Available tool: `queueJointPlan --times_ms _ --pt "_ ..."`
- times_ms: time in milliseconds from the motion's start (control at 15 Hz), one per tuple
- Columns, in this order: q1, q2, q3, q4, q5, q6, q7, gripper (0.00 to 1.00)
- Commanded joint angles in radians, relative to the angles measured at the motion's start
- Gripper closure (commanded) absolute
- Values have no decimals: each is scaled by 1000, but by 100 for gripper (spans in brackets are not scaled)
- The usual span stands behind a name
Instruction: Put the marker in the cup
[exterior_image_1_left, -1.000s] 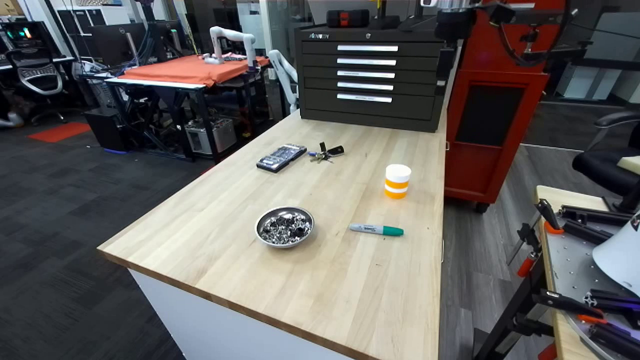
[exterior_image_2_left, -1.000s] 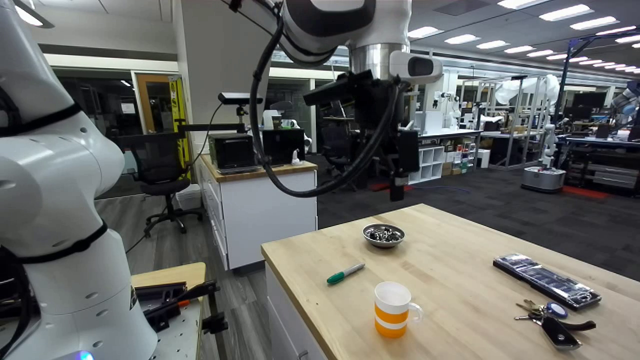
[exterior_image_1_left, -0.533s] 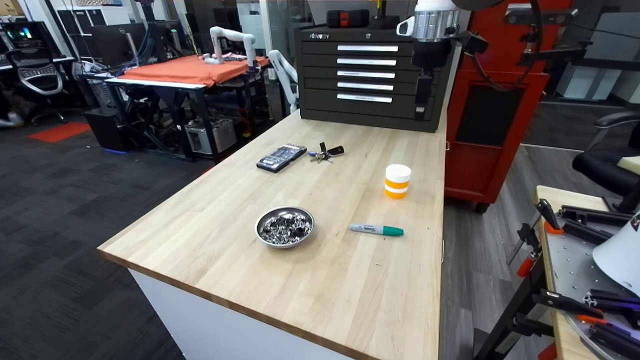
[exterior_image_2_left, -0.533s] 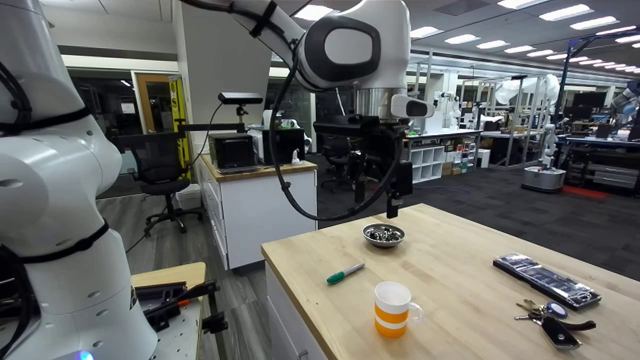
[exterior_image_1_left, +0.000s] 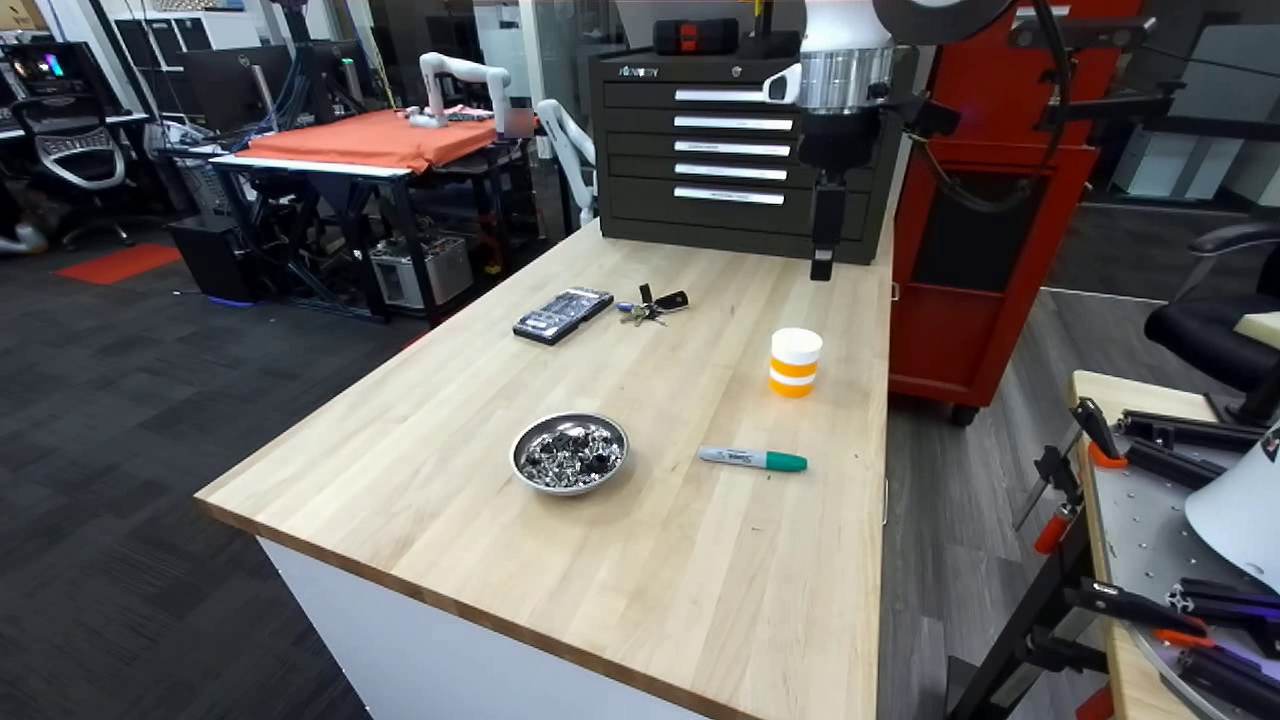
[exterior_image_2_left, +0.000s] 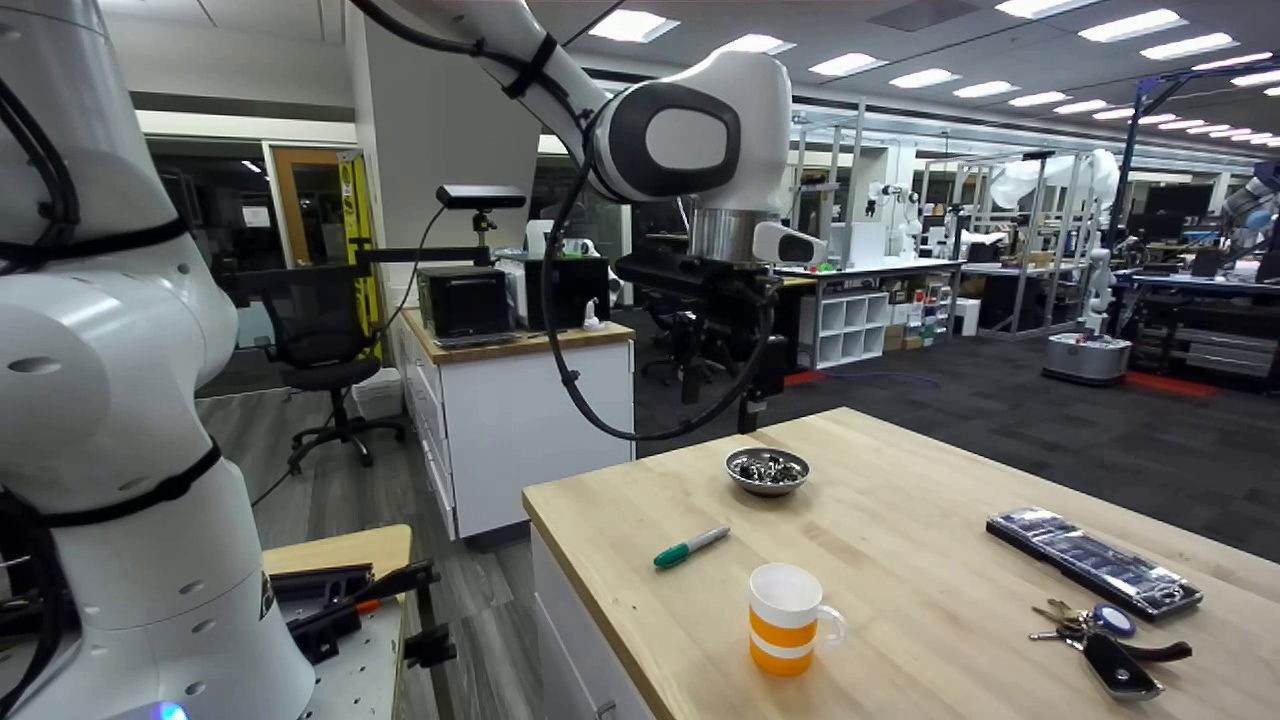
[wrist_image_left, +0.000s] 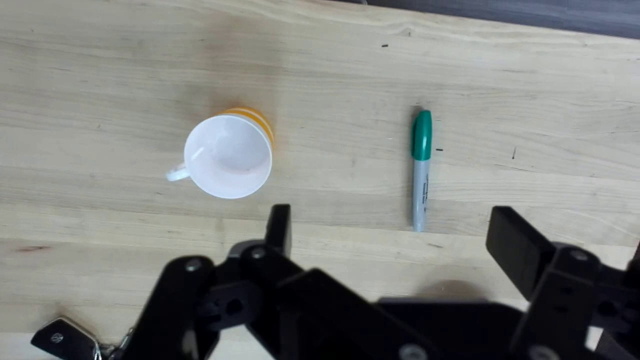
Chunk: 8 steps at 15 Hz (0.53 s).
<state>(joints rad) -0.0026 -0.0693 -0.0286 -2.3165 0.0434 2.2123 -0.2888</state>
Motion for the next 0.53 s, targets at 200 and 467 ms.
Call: queueJointPlan --times_ms 200,467 --pt "23 52 38 26 19 31 62 0" --pt "32 80 57 47 24 25 132 0"
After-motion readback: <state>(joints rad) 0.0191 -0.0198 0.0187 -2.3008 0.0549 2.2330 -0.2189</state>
